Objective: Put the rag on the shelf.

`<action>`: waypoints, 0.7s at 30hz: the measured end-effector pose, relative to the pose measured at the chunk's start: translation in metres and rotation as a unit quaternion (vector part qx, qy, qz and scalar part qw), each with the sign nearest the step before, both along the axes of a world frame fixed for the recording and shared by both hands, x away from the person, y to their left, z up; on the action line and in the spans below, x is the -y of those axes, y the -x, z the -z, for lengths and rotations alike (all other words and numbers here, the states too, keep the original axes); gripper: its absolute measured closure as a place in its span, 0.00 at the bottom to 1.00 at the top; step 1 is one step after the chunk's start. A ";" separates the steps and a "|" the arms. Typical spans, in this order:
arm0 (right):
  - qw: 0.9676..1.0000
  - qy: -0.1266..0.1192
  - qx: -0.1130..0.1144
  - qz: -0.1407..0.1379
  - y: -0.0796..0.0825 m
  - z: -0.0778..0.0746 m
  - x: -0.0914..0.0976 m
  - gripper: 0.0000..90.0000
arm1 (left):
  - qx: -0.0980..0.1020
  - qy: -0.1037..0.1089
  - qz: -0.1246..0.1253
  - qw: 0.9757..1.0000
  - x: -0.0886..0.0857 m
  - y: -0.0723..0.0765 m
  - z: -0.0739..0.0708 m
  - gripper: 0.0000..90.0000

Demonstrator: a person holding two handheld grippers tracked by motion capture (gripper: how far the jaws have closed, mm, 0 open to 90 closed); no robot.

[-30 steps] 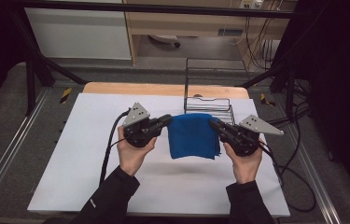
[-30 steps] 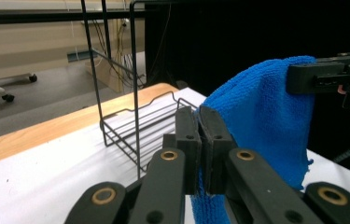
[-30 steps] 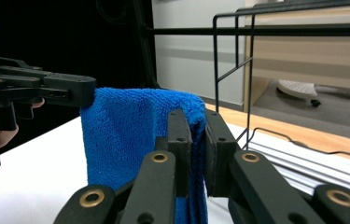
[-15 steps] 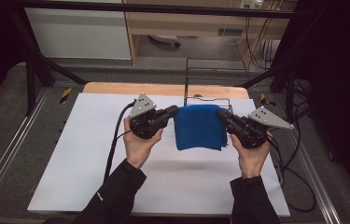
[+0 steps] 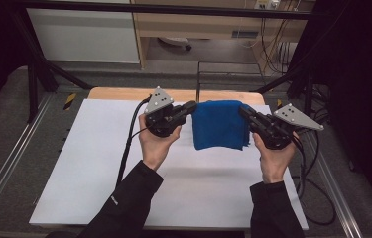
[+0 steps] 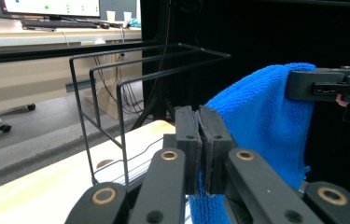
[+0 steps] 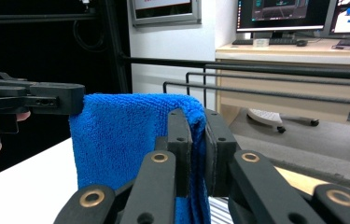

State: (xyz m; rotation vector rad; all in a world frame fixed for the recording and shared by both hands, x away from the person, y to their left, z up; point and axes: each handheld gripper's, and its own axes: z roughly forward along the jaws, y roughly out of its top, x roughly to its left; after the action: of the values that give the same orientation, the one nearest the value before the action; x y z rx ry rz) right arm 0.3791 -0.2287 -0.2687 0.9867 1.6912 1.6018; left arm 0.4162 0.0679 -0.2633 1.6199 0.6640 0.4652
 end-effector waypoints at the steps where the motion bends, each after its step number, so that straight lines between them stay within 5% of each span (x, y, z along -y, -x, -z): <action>1: 1.000 0.003 0.002 0.001 -0.001 -0.001 0.000 0.93 | 0.001 0.000 0.000 1.000 0.001 -0.001 -0.001 0.97; 21: 0.999 -0.009 0.044 0.025 -0.013 -0.036 0.010 0.93 | 0.034 0.024 0.002 0.999 0.014 -0.020 -0.036 0.97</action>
State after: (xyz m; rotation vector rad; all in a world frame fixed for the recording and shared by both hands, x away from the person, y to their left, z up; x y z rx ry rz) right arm 0.3921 -0.2383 -0.2325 0.9453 1.5836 1.6070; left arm 0.4365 0.0537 -0.2268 1.5539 0.6155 0.4962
